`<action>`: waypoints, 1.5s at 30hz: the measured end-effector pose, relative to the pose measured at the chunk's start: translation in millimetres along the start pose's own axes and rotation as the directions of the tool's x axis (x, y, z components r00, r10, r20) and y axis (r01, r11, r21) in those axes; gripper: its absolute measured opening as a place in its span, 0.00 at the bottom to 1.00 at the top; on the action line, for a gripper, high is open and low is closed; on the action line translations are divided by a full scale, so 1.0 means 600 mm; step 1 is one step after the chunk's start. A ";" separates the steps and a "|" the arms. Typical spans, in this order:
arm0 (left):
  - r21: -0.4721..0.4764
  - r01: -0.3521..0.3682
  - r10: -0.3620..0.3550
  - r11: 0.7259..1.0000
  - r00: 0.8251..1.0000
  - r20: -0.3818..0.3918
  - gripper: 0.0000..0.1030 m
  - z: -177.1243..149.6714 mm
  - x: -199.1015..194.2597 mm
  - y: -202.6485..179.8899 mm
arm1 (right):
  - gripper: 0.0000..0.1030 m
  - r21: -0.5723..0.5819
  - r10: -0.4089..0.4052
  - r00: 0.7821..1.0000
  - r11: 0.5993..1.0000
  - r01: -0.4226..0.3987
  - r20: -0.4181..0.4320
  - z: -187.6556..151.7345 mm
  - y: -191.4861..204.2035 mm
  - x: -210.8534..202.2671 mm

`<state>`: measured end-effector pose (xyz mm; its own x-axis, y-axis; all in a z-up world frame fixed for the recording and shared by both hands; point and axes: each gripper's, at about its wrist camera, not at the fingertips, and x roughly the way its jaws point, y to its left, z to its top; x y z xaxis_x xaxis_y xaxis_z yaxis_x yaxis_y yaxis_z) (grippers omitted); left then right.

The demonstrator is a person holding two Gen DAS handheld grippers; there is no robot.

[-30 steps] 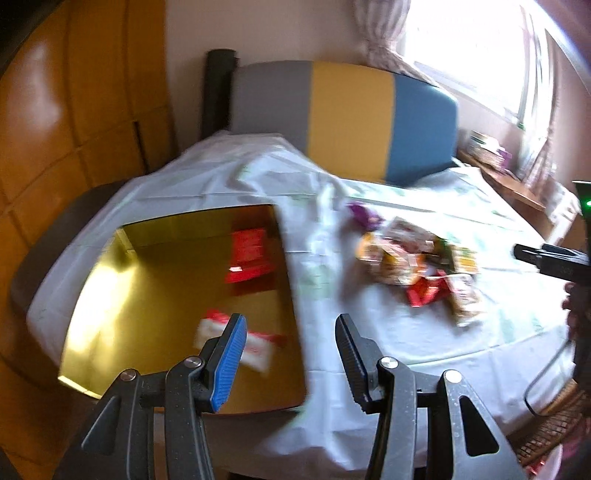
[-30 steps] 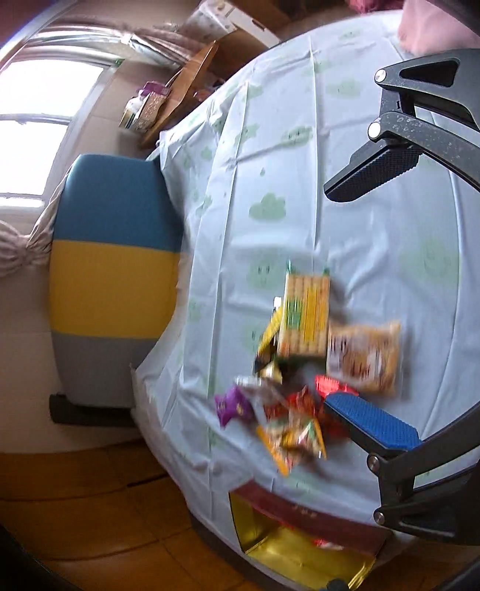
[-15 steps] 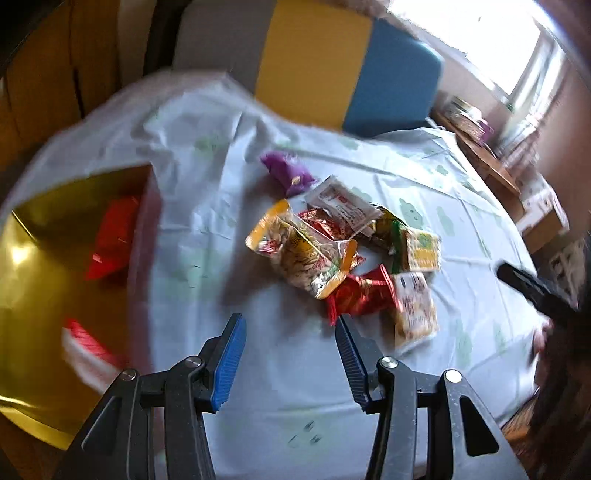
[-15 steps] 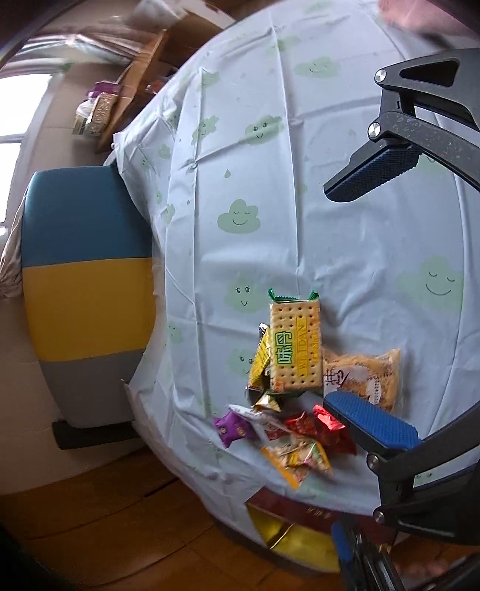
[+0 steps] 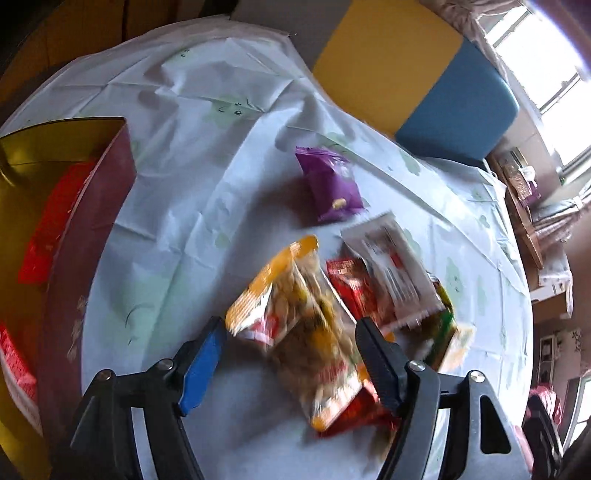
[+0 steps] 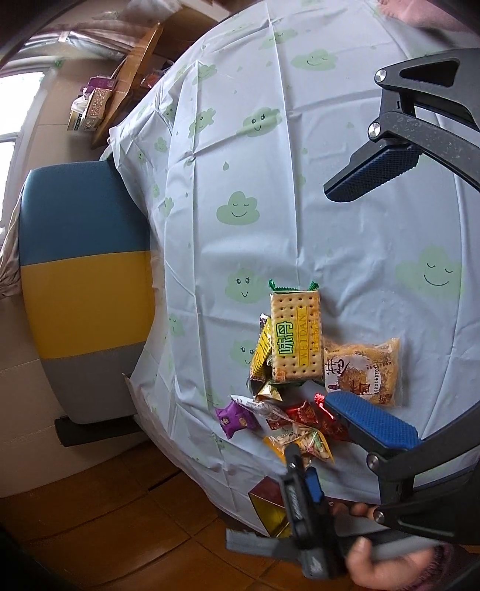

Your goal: Organize snacks

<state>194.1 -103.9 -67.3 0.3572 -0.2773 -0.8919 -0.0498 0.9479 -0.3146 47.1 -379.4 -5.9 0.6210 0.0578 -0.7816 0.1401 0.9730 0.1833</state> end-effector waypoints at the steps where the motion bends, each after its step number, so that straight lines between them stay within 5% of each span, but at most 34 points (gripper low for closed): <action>1: -0.001 -0.002 0.002 1.000 1.000 -0.003 0.75 0.007 0.006 -0.001 | 1.00 -0.004 -0.003 1.000 1.000 0.003 -0.003 0.000 0.001 0.001; 8: 0.086 -0.066 0.068 0.994 0.997 -0.024 0.74 0.030 0.040 -0.011 | 1.00 -0.005 -0.014 1.000 1.000 0.014 -0.012 0.000 -0.001 0.004; 11: 0.127 -0.067 0.069 0.990 0.998 -0.011 0.52 0.021 0.025 -0.011 | 1.00 0.003 -0.019 1.000 1.000 0.019 -0.021 0.000 -0.005 0.008; 14: 0.218 -0.068 0.072 0.974 0.997 -0.008 0.42 0.003 0.004 -0.014 | 1.00 -0.001 -0.027 0.999 1.000 0.027 -0.030 -0.001 -0.004 0.012; 26: 0.476 -0.061 0.066 0.877 0.998 0.006 0.41 -0.131 -0.061 -0.003 | 0.99 -0.077 0.020 0.994 0.997 -0.028 -0.103 -0.017 0.024 0.034; 29: 0.521 -0.086 0.060 0.849 0.996 0.065 0.42 -0.177 -0.074 -0.007 | 0.94 -0.112 0.073 0.990 0.990 -0.087 -0.122 -0.024 0.042 0.035; 32: 0.515 -0.091 0.044 0.853 0.994 0.102 0.42 -0.200 -0.083 -0.003 | 0.85 -0.172 0.090 0.986 0.978 -0.114 -0.144 -0.035 0.067 0.038; 37: 0.496 -0.056 0.012 0.866 0.996 0.091 0.42 -0.205 -0.074 0.011 | 0.36 -0.288 0.040 0.984 0.954 -0.090 -0.174 -0.060 0.109 0.048; 45: 0.484 -0.015 -0.008 0.875 0.999 0.044 0.39 -0.214 -0.084 0.023 | 0.31 -0.420 0.117 0.966 0.883 -0.207 -0.229 -0.066 0.174 0.049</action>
<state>55.8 -97.1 -68.1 0.3985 -0.2775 -0.8742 0.4024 0.9094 -0.1052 49.4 -267.3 -33.4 0.4399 0.2211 -0.8704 -0.3289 0.9416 0.0730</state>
